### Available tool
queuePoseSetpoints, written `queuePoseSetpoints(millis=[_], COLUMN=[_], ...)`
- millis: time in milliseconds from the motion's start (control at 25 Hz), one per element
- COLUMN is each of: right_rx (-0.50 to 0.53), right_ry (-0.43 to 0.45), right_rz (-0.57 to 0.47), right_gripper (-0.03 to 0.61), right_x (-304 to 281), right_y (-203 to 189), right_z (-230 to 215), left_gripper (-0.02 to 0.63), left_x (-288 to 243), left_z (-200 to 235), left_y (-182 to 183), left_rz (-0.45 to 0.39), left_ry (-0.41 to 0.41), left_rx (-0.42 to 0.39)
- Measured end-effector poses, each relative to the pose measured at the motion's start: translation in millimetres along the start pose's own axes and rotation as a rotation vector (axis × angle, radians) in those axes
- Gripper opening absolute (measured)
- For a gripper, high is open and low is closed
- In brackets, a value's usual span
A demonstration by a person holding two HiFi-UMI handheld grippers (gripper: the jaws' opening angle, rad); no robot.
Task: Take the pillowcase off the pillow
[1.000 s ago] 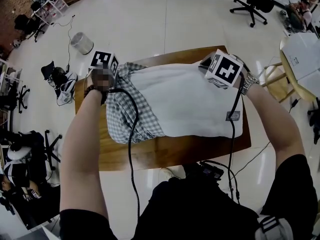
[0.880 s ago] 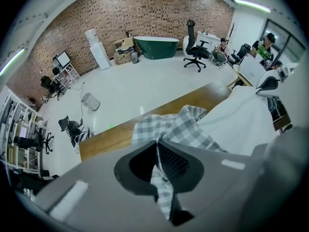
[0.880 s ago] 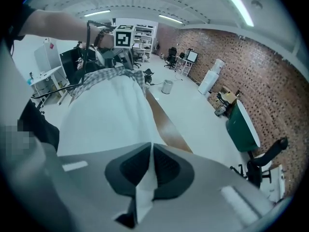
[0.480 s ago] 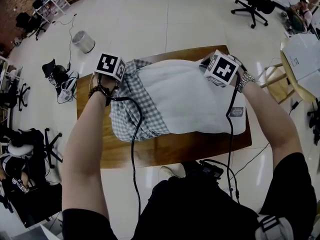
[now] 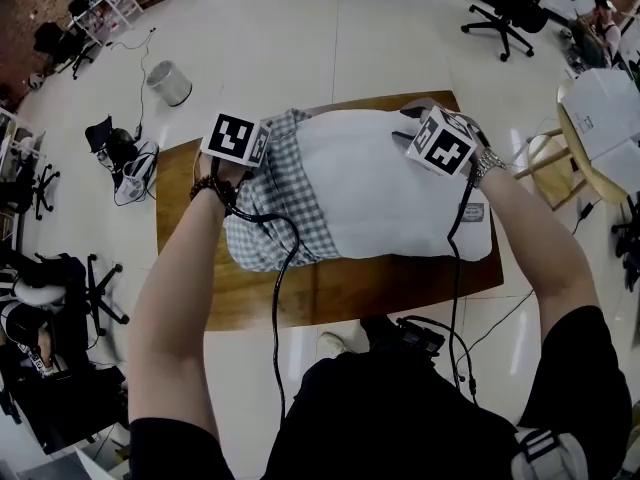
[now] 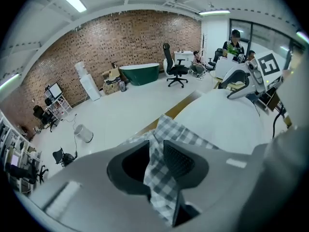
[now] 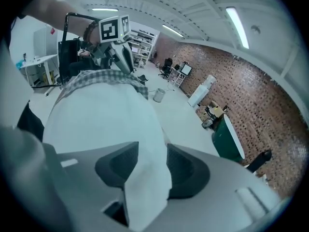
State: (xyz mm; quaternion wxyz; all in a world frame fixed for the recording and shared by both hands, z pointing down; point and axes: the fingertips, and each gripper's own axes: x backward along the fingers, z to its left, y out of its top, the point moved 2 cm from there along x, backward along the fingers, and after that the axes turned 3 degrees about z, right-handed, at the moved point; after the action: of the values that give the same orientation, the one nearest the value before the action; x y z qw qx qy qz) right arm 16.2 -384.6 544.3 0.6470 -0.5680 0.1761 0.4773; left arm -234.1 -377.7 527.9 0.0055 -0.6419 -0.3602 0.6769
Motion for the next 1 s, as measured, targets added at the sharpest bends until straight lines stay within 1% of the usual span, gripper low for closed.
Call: queuePoseSetpoints(millis=[240,360,680,800,1000], right_rx=[0.012,0.039,0.114,0.14,0.174], right_ry=[-0.025,-0.02,0.015,0.032,0.043], right_rz=[-0.034,-0.044,-0.056,-0.051,-0.041], right_gripper=[0.186,0.187,0.207,0.228,0.249], right_x=[24,30,35,36,33], right_y=[9,21,49,52,49], right_z=[25,50,131,160,202], left_gripper=[0.112,0.12,0.151,0.17,0.179], left_x=[33,48,78,88,94], left_z=[-9,-13,-42,-62,-95], left_y=[-9,-24,-79,-95,-129], left_rz=[-0.099,-0.138,-0.214,-0.246,-0.284], left_ry=[0.028,0.026,-0.026,-0.045,-0.079], left_rx=[0.013,0.021,0.079,0.097,0.153])
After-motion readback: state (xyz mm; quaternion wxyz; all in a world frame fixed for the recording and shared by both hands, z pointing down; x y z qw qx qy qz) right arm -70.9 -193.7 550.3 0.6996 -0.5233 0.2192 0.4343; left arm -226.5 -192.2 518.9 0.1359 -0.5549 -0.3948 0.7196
